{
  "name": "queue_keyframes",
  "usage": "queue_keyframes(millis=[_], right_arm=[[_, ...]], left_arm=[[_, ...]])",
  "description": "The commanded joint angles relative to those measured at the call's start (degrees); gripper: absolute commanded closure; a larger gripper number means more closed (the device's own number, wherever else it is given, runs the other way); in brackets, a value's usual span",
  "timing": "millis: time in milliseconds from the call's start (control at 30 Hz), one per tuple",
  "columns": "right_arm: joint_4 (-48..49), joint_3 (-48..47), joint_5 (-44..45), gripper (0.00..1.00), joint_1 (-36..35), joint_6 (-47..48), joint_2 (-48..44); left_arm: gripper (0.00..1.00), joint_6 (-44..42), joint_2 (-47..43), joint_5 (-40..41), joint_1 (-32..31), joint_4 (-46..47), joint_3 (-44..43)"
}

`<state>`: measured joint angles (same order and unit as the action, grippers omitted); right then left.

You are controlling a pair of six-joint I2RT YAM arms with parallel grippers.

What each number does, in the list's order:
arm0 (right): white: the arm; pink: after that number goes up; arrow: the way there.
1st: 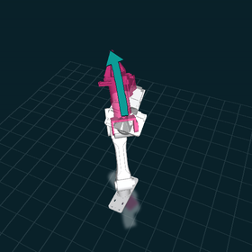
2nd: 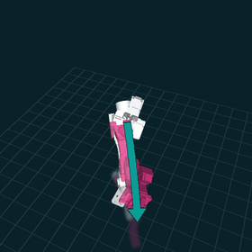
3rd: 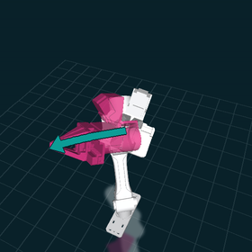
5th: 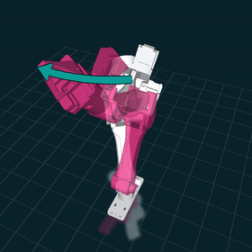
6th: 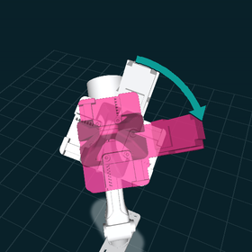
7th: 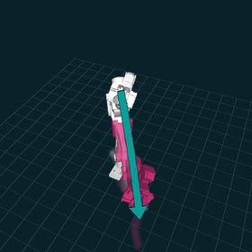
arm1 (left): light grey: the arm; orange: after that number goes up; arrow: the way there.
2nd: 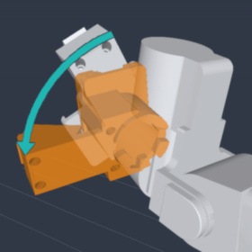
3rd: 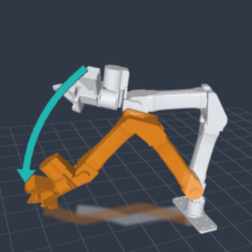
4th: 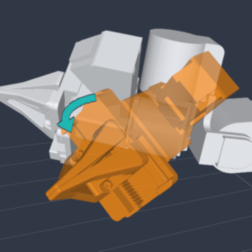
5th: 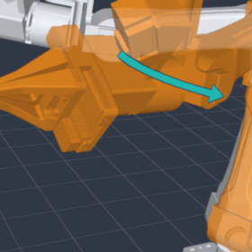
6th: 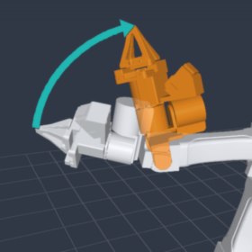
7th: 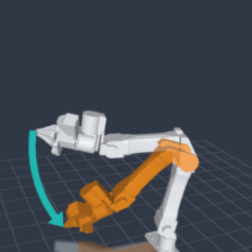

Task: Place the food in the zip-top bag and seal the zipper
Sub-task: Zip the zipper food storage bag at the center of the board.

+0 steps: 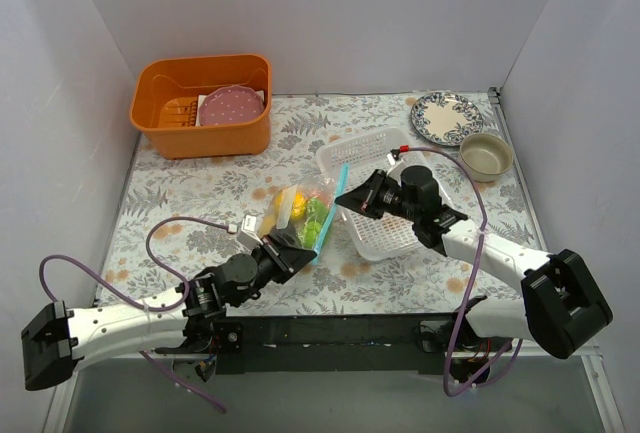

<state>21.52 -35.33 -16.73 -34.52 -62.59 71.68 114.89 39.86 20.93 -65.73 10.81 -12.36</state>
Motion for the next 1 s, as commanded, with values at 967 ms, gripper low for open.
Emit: queue_keyframes(millis=[967], right_arm=[[9.86, -7.64, -0.41, 0.91, 9.38, 1.59, 6.63]], left_arm=[[1.0, 2.0, -5.75, -0.01, -0.45, -8.08, 2.43]])
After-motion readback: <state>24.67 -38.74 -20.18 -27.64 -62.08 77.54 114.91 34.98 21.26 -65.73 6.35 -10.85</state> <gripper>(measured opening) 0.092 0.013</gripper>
